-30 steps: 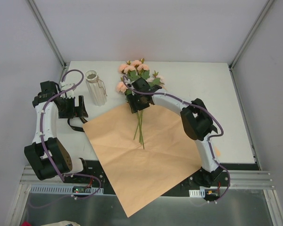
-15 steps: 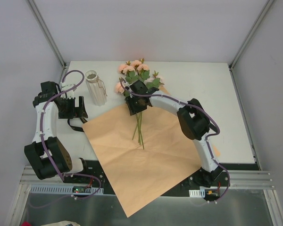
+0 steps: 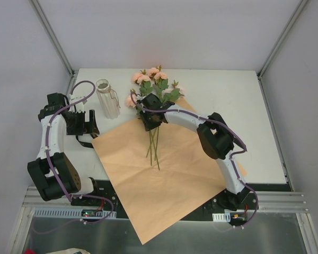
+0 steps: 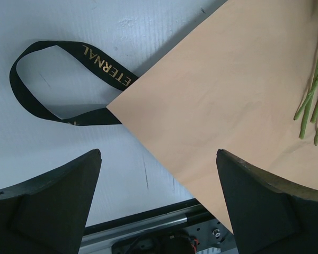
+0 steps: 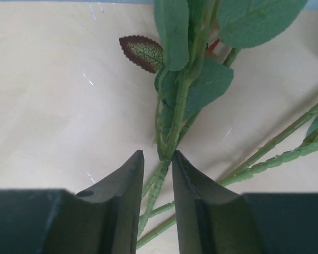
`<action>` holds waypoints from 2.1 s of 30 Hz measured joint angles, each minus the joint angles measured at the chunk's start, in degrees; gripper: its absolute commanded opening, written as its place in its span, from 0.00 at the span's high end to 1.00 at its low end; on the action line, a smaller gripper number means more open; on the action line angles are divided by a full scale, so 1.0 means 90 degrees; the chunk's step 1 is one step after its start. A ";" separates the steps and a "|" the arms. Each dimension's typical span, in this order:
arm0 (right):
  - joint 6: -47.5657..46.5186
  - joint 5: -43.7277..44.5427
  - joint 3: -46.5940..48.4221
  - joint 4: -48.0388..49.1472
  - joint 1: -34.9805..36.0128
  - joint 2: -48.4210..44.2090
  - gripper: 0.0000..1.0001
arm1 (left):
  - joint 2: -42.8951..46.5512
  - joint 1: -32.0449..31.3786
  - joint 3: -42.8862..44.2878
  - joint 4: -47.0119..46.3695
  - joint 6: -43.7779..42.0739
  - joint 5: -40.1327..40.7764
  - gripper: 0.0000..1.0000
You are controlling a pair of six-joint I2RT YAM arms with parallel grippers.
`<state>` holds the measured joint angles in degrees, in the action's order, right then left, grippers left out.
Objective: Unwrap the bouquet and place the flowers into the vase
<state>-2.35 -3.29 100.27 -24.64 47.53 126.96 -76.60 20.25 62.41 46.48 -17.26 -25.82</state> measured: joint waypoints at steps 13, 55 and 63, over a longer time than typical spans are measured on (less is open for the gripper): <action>0.0044 0.0243 0.0002 -0.0005 -0.0002 -0.0012 0.99 | -0.0010 0.0000 -0.0061 -0.0005 -0.0015 0.0066 0.11; -0.0053 -0.1066 0.3007 0.8544 -0.0007 0.0182 0.99 | -0.0148 0.0471 -0.0097 -0.0015 0.0010 -0.0459 0.11; -0.0466 -0.1001 0.3789 0.8563 -0.0007 0.0894 0.99 | -0.0126 0.0491 -0.0153 0.0053 -0.0095 -0.0466 0.10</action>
<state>-6.55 -12.29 134.37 52.42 47.46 135.00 -77.73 24.67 61.04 46.96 -18.11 -30.02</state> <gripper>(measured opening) 0.038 0.897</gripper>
